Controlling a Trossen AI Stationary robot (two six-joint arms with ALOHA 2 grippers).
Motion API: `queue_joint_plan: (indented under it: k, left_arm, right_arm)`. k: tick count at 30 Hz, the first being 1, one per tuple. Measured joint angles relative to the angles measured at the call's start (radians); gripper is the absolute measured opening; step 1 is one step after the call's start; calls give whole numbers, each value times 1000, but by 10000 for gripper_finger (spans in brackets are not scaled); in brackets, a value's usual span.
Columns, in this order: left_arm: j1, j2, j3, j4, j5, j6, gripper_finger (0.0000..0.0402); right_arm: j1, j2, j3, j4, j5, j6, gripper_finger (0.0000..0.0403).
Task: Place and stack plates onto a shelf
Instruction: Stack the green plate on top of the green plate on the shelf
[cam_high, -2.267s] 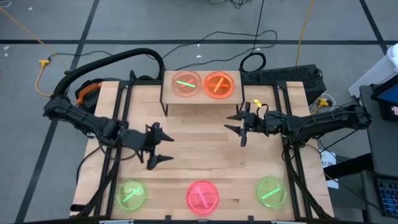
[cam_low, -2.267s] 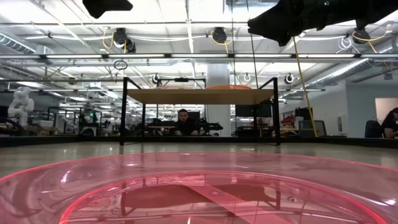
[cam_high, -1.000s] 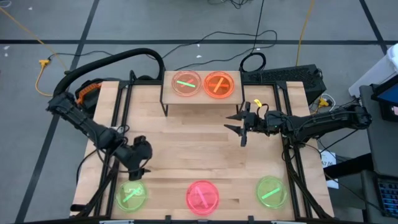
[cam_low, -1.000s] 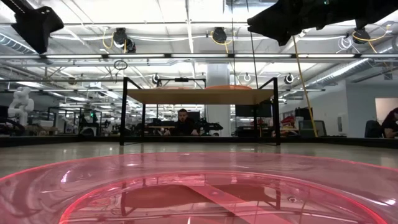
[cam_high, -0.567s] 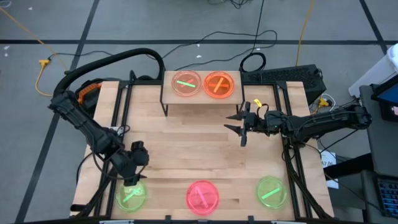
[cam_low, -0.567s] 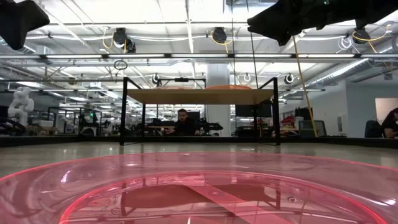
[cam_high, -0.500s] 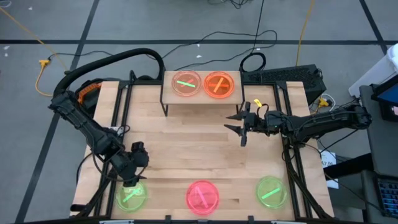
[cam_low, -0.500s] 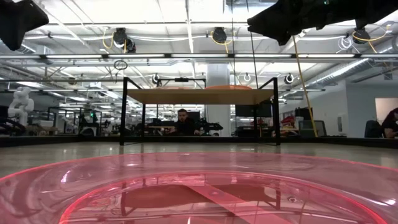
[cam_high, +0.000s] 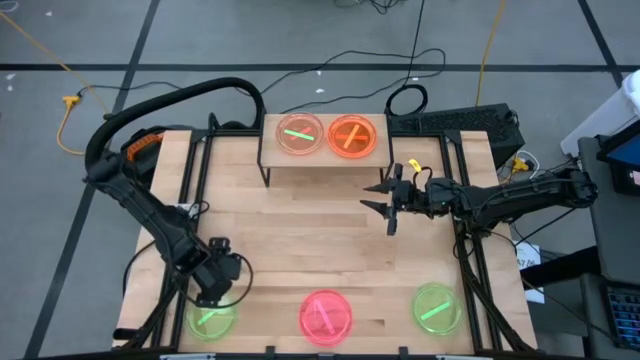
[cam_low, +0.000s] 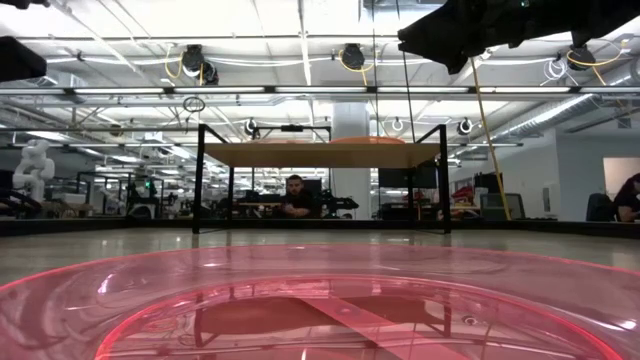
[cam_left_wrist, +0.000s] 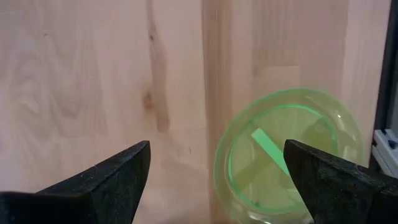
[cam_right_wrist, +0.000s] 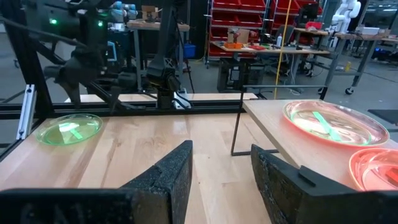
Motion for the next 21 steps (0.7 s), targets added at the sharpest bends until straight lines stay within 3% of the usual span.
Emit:
queue_joint_plan:
  k: [16, 21]
  left_arm:
    - [-18, 101, -2, 128, 60, -44, 372]
    - [-41, 101, -98, 270, 105, -94, 372]
  right_arm:
    - [0, 0, 0, 0, -1, -4, 148]
    - [0, 0, 0, -1, -1, -2, 148]
